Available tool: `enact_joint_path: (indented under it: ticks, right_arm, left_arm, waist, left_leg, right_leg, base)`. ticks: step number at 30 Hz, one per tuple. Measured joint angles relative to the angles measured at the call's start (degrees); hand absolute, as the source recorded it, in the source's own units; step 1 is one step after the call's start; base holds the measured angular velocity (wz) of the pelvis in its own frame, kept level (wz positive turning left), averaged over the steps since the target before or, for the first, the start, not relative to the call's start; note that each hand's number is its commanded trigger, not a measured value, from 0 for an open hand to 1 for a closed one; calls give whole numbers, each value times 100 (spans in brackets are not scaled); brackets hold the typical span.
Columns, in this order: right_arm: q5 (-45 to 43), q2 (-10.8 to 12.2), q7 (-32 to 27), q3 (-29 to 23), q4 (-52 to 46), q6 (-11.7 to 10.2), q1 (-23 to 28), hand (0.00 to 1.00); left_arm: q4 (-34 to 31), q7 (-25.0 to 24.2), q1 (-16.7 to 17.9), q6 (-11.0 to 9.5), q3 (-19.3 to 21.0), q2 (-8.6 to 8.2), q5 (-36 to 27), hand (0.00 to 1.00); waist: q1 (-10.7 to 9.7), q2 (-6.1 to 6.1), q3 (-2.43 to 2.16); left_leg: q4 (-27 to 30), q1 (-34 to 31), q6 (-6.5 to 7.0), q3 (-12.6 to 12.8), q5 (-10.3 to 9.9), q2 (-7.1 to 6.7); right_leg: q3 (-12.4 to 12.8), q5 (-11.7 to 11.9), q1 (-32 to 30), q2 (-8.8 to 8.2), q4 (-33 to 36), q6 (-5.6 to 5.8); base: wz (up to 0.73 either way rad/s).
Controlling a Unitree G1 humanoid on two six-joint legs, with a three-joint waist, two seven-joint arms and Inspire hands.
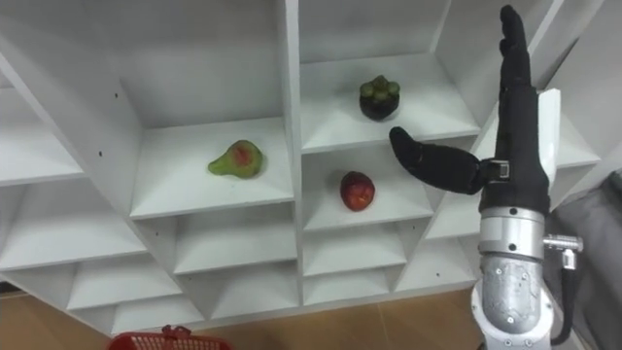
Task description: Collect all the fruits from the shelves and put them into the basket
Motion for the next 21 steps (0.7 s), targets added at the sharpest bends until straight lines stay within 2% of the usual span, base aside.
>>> enact_joint_path:
  ticks: [3,10,14,18,21]
  right_arm:
    - [64,-3,37,0,138,0,-104,0]
    - [141,-34,156,-38,662,76,-322,0]
    - [218,-174,239,-50,695,121,-341,0]
    - [231,-187,231,-93,840,123,-552,0]
    - [243,-205,226,-92,1050,124,-627,0]
  left_arm:
    - [4,11,-5,0,-4,0,-5,100]
    - [-3,-55,-54,36,124,-8,165,100]
    - [-113,-117,-65,109,168,-9,214,100]
    - [-128,-111,-69,109,163,9,202,100]
    - [-115,-65,-62,109,156,12,198,100]
  waist:
    - [5,-18,15]
    - [20,-68,17]
    - [64,-81,15]
    - [135,-147,40]
    - [183,-193,21]
  left_leg:
    - [-1,-17,0,0,0,-1]
    - [16,-85,0,-39,0,-4]
    - [17,-85,0,-46,1,-4]
    - [47,-66,-1,-49,3,-9]
    - [61,-60,-1,-55,3,-5]
  right_leg:
    - [-3,0,1,0,1,0]
    - [-44,0,-33,-7,0,0]
    - [-64,0,-51,-9,-2,0]
    - [-107,0,-11,-13,-25,0]
    - [-132,3,32,-22,-82,-2]
  base:
    - [0]
    - [2]
    - [2]
    - [0]
    - [0]
